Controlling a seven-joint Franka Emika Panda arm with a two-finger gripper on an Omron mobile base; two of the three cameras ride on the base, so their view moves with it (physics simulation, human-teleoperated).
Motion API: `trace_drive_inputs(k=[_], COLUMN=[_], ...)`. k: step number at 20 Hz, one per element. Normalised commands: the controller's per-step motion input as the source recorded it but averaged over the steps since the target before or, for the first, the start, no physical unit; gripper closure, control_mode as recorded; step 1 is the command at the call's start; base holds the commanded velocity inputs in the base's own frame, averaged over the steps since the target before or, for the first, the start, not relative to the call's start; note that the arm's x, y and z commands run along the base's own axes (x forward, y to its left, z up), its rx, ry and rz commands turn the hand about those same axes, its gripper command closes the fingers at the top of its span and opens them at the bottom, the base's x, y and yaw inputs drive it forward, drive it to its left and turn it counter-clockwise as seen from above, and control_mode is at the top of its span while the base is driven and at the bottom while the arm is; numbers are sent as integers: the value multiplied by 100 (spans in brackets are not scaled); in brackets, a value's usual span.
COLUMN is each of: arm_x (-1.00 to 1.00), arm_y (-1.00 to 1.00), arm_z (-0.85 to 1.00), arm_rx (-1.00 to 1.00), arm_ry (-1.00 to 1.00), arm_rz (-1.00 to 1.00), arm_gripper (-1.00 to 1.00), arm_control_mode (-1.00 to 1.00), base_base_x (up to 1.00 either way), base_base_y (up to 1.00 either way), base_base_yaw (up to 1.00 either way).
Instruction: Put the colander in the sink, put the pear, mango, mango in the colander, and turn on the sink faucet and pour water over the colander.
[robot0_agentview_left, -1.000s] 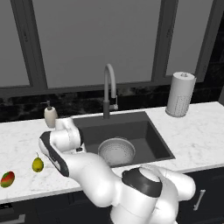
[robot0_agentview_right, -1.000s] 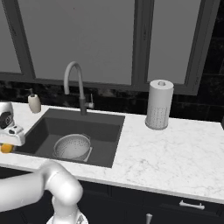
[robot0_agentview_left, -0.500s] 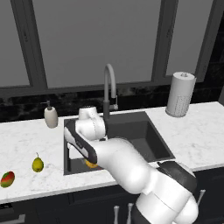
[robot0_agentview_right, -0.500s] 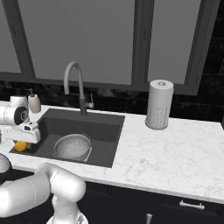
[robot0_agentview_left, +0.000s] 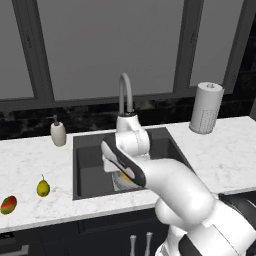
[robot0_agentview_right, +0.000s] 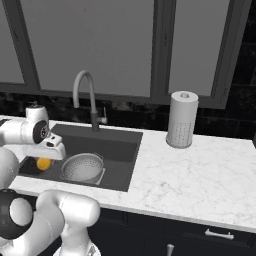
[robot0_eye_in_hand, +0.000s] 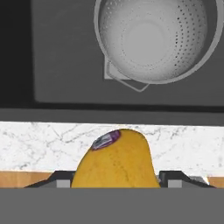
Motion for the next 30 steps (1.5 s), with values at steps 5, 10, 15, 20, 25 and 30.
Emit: trace_drive_inputs(k=[5,10,15,20,25,30], arm_x=[13,36,55,56,47,40], arm_y=[-84,-74,-52,-13,8,14], arm_z=[14,7,0,-19,-24,-33], arm_rx=[5,11,10,19,15,6], arm_ry=[-15,0,0,-8,-5,0], arm_rz=[3,1,0,2,0,0], arm_gripper=[100,100,100,100,100,100], arm_control_mode=[-100,-100,-100,-100,-100,-100], base_base_x=[0,0,0,0,0,0], base_base_y=[0,0,0,0,0,0], base_base_yaw=[0,0,0,0,0,0])
